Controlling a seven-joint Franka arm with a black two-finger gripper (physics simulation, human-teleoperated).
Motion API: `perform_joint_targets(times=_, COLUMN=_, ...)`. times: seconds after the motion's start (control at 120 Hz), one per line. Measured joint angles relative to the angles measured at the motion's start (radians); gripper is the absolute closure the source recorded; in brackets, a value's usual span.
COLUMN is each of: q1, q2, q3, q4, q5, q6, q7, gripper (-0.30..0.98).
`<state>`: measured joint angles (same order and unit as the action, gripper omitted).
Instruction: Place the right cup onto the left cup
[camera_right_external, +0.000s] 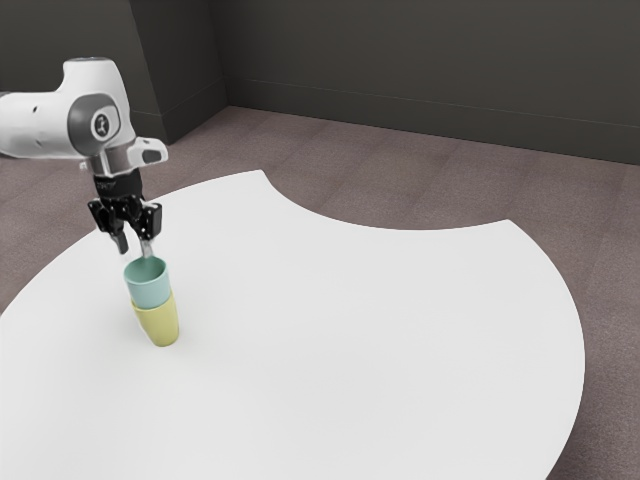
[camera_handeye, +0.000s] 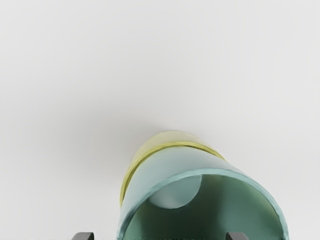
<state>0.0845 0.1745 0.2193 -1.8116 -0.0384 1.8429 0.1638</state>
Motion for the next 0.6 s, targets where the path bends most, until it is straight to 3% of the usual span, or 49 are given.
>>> perform_joint_targets(times=0.258, q1=-0.045, q2=-0.093, q3=-0.008, q4=0.009, q5=0.005, q6=-0.068, q7=0.002, gripper=0.12)
perform_joint_targets(times=0.6, q1=-0.252, q2=-0.214, q3=0.024, q4=0.021, q5=0.059, q6=-0.162, q7=-0.005, gripper=0.02)
